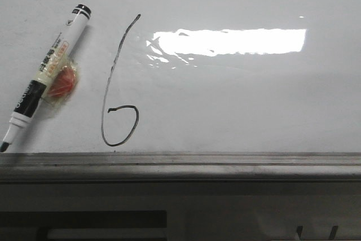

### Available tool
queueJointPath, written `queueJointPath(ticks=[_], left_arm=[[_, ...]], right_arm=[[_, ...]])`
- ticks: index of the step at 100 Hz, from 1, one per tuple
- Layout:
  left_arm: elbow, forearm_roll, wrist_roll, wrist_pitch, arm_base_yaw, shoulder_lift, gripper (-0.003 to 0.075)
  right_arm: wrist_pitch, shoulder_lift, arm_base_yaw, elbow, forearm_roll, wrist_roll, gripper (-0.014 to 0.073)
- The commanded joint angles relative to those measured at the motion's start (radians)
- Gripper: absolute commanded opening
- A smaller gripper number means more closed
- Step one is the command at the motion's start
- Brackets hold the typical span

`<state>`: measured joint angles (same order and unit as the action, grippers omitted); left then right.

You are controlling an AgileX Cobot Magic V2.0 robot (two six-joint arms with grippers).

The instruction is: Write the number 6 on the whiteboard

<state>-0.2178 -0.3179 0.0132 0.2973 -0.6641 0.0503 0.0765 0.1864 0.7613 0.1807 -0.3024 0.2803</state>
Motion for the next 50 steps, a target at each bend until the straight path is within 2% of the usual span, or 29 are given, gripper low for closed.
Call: queueJointPath(ticks=[1,10,21,50], left_arm=[[-0.010,0.044,0.001,-0.053,-0.006,0.011,-0.0021],[0.007,0.131,0.001,-0.055,0.010,0.011,-0.0021],[0.019,0.164,-0.013,-0.057,0.064,0.011,-0.0021],[0.074,0.164,-0.013,-0.133,0.318,0.011,-0.0021]], right_arm=[[-0.082,0.010,-0.008,0.025,0.009,0.012,-0.0063],[-0.082,0.010,-0.008,0.025,0.009,0.012,-0.0063],[-0.082,0.010,-0.008,0.025,0.009,0.012,-0.0063],[-0.082,0.010,-0.008,0.025,0.009,0.012,-0.0063]])
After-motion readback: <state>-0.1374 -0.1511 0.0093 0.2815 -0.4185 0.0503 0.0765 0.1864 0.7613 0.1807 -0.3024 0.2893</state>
